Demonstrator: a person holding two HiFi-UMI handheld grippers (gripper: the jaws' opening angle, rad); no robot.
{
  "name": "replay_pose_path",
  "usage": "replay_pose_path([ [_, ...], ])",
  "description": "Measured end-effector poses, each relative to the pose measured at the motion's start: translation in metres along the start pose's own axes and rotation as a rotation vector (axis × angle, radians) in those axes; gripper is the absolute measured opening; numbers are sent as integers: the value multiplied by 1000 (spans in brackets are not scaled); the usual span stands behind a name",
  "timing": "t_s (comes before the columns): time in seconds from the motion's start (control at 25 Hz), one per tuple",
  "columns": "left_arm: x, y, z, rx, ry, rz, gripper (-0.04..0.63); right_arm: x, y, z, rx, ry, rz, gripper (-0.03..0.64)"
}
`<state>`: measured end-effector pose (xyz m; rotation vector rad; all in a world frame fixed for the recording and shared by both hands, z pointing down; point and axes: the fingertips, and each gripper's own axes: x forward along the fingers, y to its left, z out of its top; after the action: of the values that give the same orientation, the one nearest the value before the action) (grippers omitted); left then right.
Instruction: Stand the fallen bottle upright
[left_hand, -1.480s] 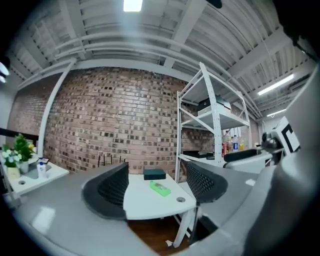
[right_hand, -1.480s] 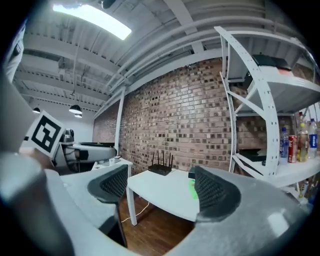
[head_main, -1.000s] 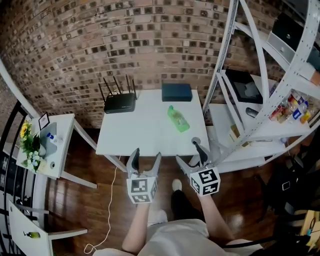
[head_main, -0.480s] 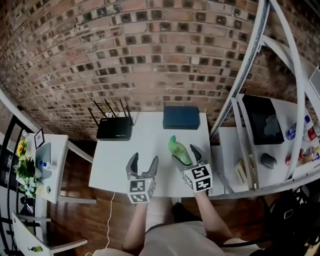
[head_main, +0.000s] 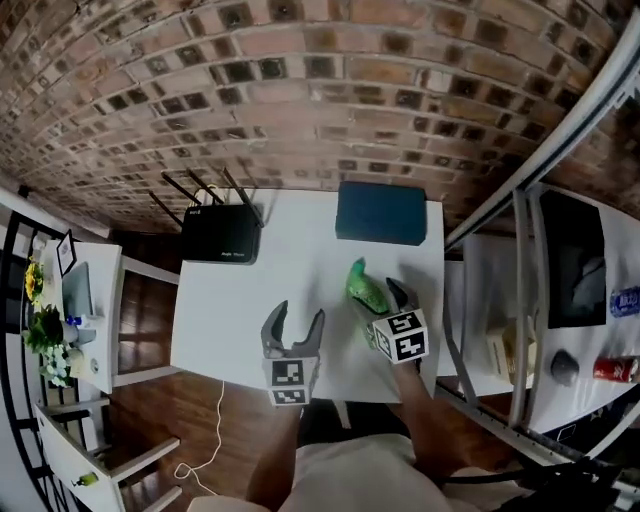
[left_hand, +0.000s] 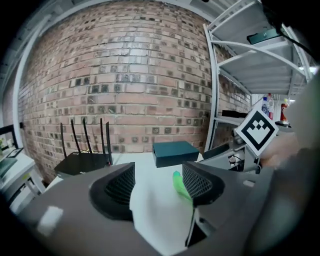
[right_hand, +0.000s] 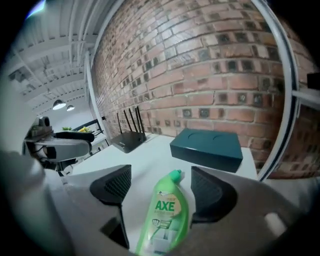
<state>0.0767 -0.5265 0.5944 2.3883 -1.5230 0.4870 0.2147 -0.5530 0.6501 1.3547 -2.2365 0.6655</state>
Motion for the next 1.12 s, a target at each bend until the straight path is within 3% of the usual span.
replay_pose_path([
  [0.2, 21, 9, -16, -9, 46, -24, 311, 61, -12, -17, 81, 140, 22, 360],
  [0.4, 38, 24, -35, -44, 96, -33, 311, 106, -28, -45, 263, 358, 7, 360],
  [0.56, 41, 41, -44, -63, 116, -15, 311, 121, -23, -64, 167, 583, 12, 338],
  [0.68, 39, 53, -46, -55, 130, -1, 311, 125, -23, -70, 115, 682, -23, 325],
  [0.88, 29, 73, -34, -56, 106, 19, 308, 125, -25, -71, 95, 711, -22, 291],
  [1.12, 13, 98, -13, -46, 53, 39, 304, 111, -14, -54, 103, 625, -20, 258],
])
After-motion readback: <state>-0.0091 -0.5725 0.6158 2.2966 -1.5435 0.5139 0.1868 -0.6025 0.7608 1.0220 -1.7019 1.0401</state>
